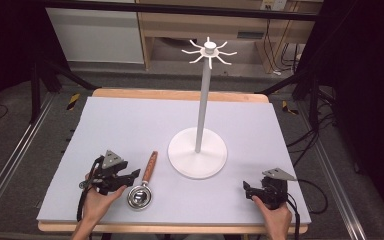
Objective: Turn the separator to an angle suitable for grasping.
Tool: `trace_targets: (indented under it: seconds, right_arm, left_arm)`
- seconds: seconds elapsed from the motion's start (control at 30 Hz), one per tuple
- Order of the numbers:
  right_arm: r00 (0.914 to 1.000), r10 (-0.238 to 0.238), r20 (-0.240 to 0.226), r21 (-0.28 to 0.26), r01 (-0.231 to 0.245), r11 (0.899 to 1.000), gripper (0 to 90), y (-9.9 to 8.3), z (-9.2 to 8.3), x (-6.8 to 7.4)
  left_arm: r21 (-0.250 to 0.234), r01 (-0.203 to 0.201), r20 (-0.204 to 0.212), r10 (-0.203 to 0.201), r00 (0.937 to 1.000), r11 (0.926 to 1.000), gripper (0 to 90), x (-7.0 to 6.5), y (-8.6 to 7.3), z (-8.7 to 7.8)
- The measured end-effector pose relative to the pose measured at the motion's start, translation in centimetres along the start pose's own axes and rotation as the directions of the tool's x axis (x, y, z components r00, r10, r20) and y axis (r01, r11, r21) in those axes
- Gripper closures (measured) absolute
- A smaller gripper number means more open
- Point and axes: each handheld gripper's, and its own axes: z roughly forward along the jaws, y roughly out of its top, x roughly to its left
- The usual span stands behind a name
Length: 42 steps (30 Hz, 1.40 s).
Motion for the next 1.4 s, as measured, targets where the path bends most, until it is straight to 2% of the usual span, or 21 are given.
trace_targets:
  seconds: [0.27, 0.73, 0.97, 1.17, 1.4]
  right_arm:
    - [1.0000, 0.001, -0.003, 0.002, -0.001, 1.000, 10.8, 0.0, 0.1, 0.0]
    - [1.0000, -0.009, 0.001, 0.010, 0.009, 1.000, 10.8, 0.0, 0.2, 0.0]
    - [0.9999, -0.011, -0.003, 0.012, 0.011, 1.000, 10.9, 0.0, 0.2, 0.0]
    - [0.9999, -0.012, -0.002, 0.012, 0.012, 1.000, 10.8, 0.0, 0.2, 0.0]
    - [1.0000, 0.004, -0.004, 0.017, -0.004, 1.000, 10.8, 0.0, 0.2, 0.1]
  left_arm:
    - [0.034, -0.024, 0.023, 0.023, 0.9995, 0.9991, 47.0, -1.4, 0.1, 1.2]
    - [0.094, -0.041, 0.040, 0.037, 0.9985, 0.9947, 48.9, -2.7, -0.3, 3.0]
    - [0.119, -0.044, 0.025, 0.042, 0.9988, 0.9919, 52.2, -2.8, -0.5, 3.5]
    - [0.146, -0.045, 0.043, 0.039, 0.9983, 0.9882, 58.7, -2.9, -0.7, 3.8]
    - [0.157, -0.032, 0.061, 0.023, 0.9979, 0.9870, 60.0, -2.5, -0.7, 3.7]
